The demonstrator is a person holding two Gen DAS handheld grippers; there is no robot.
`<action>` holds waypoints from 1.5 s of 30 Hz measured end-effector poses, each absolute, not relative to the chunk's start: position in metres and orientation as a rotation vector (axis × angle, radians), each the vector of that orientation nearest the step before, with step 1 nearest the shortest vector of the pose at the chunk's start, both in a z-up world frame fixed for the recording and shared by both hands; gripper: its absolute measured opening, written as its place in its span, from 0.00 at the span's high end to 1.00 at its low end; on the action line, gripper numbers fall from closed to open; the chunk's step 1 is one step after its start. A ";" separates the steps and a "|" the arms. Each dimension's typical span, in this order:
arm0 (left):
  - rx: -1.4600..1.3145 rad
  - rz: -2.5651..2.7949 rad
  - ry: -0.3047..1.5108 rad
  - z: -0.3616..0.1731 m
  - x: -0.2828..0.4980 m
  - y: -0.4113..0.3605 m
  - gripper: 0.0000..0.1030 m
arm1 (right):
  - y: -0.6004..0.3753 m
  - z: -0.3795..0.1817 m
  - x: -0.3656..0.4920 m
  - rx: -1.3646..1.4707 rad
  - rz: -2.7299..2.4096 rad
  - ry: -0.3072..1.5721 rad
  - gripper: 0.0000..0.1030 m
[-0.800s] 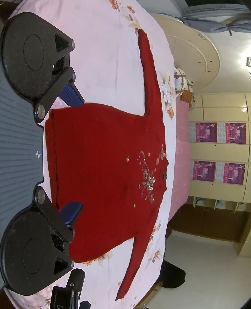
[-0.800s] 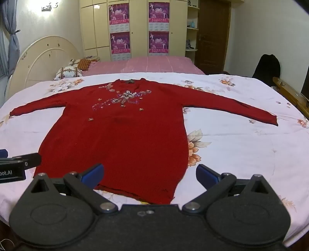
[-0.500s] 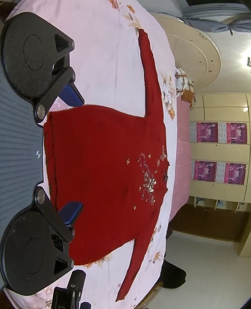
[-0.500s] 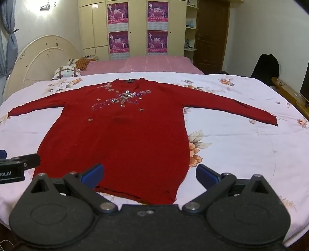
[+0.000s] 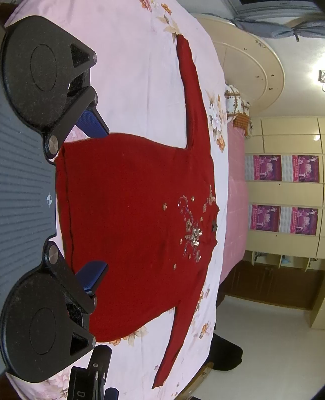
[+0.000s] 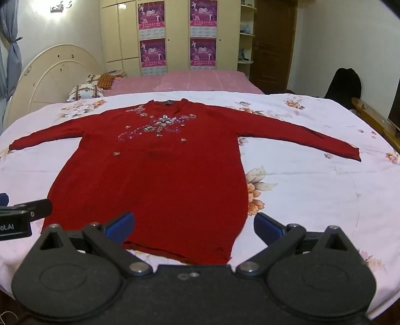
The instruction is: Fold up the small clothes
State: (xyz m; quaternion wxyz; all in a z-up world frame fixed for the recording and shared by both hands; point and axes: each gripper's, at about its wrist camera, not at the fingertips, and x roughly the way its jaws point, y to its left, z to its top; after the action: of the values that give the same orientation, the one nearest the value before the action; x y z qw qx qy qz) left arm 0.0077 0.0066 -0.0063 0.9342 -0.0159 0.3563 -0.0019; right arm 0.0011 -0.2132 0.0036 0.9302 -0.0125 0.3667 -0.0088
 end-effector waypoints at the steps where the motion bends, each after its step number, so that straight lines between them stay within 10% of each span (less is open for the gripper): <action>1: -0.031 -0.005 0.728 -0.006 0.008 0.006 0.00 | -0.213 0.004 0.000 -0.025 -0.019 0.750 0.02; 45: -0.028 -0.015 0.729 0.000 0.003 -0.001 0.00 | -0.227 0.008 -0.004 -0.005 -0.025 0.740 0.02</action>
State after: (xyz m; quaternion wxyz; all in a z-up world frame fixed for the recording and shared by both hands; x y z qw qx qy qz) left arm 0.0033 -0.0015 -0.0001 0.9342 -0.0135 0.3565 -0.0075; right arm -0.0040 -0.2271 0.0076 0.9322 -0.0025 0.3617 -0.0120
